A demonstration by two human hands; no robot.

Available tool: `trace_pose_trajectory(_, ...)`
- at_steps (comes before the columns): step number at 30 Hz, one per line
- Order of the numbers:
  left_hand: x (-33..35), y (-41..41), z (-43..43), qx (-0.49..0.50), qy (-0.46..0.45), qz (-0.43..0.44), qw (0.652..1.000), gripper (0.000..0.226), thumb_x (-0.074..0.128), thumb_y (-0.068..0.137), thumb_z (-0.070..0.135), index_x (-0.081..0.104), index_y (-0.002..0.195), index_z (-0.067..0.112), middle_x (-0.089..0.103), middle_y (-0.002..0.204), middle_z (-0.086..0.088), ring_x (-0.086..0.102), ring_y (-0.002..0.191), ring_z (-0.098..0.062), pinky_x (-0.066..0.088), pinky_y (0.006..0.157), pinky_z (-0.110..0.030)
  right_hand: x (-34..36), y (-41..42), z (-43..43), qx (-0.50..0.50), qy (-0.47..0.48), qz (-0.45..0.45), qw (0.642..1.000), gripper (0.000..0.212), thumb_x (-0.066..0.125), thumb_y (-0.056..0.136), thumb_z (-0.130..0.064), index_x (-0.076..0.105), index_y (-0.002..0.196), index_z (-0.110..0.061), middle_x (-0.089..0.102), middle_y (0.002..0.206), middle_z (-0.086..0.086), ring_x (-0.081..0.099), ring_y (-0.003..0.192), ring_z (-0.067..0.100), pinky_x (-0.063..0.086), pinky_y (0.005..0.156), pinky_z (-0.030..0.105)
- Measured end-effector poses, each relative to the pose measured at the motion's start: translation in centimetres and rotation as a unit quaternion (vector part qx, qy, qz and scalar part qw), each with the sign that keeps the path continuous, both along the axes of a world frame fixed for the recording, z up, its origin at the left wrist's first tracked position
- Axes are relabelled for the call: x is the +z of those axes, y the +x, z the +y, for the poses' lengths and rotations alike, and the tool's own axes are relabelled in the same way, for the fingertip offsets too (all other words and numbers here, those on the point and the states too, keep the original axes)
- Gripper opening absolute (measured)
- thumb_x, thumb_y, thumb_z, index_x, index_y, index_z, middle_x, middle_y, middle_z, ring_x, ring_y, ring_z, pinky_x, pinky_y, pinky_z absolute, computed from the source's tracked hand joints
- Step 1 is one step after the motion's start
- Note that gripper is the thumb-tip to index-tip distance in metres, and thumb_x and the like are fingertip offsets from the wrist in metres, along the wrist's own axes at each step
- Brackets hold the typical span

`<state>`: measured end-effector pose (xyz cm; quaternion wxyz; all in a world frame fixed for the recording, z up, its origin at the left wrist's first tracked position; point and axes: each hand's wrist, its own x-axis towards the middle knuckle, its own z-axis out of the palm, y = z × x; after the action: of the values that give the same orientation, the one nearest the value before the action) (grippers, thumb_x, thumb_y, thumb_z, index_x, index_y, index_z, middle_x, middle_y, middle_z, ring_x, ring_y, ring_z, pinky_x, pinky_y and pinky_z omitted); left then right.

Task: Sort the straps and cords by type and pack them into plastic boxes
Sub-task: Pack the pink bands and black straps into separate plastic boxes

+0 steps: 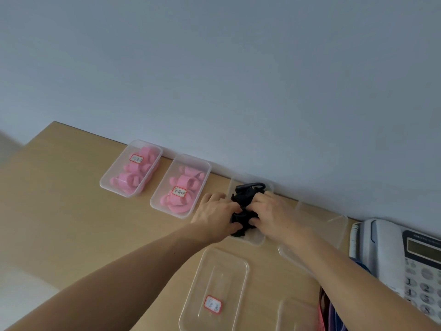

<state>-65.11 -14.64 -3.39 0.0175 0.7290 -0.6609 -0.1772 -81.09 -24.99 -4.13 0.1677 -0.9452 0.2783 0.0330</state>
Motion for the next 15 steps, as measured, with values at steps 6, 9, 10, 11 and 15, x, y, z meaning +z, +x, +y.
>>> trace_pose_trajectory(6,0.1,-0.2,0.5,0.011,-0.027,0.004,1.000,0.052,0.058,0.088,0.049,0.049,0.136,0.031,0.057,0.131,0.007,0.035,0.135,-0.021,0.025,0.109,-0.038,0.3,-0.2,0.7,-0.004,-0.011,0.015,1.000,0.035,0.059,0.090,-0.034,0.064,0.124,-0.026,0.055,0.115,-0.006,0.045,0.104,0.020,0.037,0.087,0.031)
trace_pose_trajectory(9,-0.1,-0.5,0.8,-0.005,-0.040,-0.021,0.999,0.046,0.054,0.091,0.047,0.050,0.135,0.033,0.055,0.134,0.008,0.027,0.142,-0.024,0.018,0.114,-0.041,0.7,-0.1,1.4,-0.019,-0.022,0.022,0.999,0.035,0.054,0.093,-0.032,0.063,0.126,-0.026,0.054,0.121,-0.005,0.044,0.111,0.021,0.036,0.092,0.032)
trace_pose_trajectory(10,-0.1,-0.5,0.9,-0.007,-0.027,-0.023,0.999,0.045,0.051,0.092,0.047,0.050,0.135,0.033,0.056,0.134,0.007,0.026,0.143,-0.025,0.017,0.114,-0.042,0.9,0.0,1.7,-0.025,-0.025,0.029,0.999,0.035,0.054,0.093,-0.032,0.062,0.127,-0.027,0.054,0.123,-0.005,0.043,0.114,0.021,0.036,0.094,0.033)
trace_pose_trajectory(11,-0.1,-0.4,0.9,-0.009,-0.015,-0.024,1.000,0.045,0.049,0.093,0.048,0.050,0.136,0.033,0.056,0.133,0.006,0.026,0.143,-0.026,0.018,0.114,-0.044,1.2,0.1,2.0,-0.033,-0.025,0.034,0.999,0.036,0.054,0.093,-0.034,0.061,0.128,-0.027,0.054,0.124,-0.006,0.042,0.116,0.021,0.036,0.096,0.033)
trace_pose_trajectory(15,0.7,0.2,0.8,-0.034,-0.038,-0.007,0.999,0.046,0.049,0.092,0.044,0.051,0.136,0.030,0.055,0.134,0.007,0.037,0.134,-0.021,0.029,0.108,-0.039,3.0,-0.3,3.8,-0.091,-0.026,0.000,0.995,0.037,0.056,0.092,-0.035,0.060,0.128,-0.026,0.056,0.128,-0.008,0.042,0.120,0.019,0.036,0.102,0.032)
